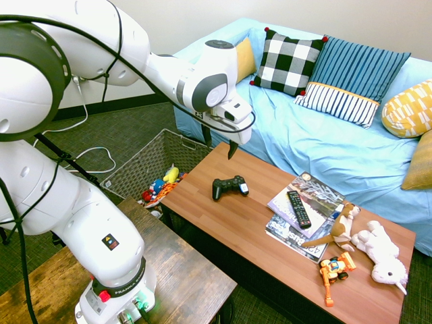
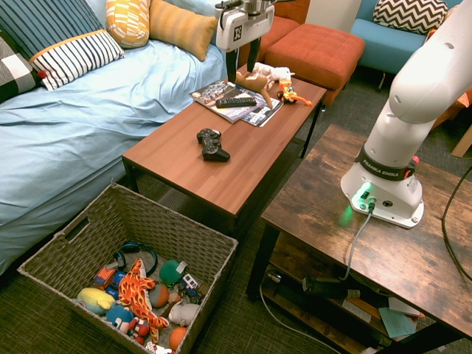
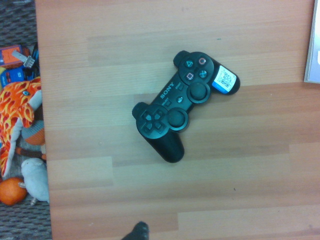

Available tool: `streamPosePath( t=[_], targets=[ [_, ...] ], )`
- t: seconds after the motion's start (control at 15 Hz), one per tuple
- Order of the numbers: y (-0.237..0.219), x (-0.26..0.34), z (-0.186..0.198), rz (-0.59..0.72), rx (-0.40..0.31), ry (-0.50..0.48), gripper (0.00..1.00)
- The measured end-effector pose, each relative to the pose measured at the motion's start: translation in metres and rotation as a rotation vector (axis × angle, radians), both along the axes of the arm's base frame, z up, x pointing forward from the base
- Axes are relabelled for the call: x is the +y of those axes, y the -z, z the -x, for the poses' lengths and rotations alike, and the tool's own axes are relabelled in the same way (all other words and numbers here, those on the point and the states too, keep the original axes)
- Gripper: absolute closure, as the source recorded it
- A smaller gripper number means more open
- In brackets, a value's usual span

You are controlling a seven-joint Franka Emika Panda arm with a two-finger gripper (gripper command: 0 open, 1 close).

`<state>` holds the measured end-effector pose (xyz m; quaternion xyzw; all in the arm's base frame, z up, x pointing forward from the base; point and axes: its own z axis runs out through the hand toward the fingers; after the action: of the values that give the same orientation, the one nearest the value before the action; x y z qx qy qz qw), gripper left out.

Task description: Put the gamepad in the basket

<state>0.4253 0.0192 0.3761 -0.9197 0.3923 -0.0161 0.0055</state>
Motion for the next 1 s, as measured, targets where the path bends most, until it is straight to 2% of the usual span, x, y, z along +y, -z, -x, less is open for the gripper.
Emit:
streamPosePath(
  t=[0.2,0.47,0.67,1.0],
  targets=[
    [0.000,0.001,-0.002,-0.003,-0.005,0.039,0.00],
    [0.016,0.006,-0.014,-0.024,0.021,0.208,0.00],
    [0.045,0.019,-0.035,-0.041,0.055,0.318,0.00],
    [0.122,0.042,-0.085,-0.039,0.097,0.367,0.00]
  ],
)
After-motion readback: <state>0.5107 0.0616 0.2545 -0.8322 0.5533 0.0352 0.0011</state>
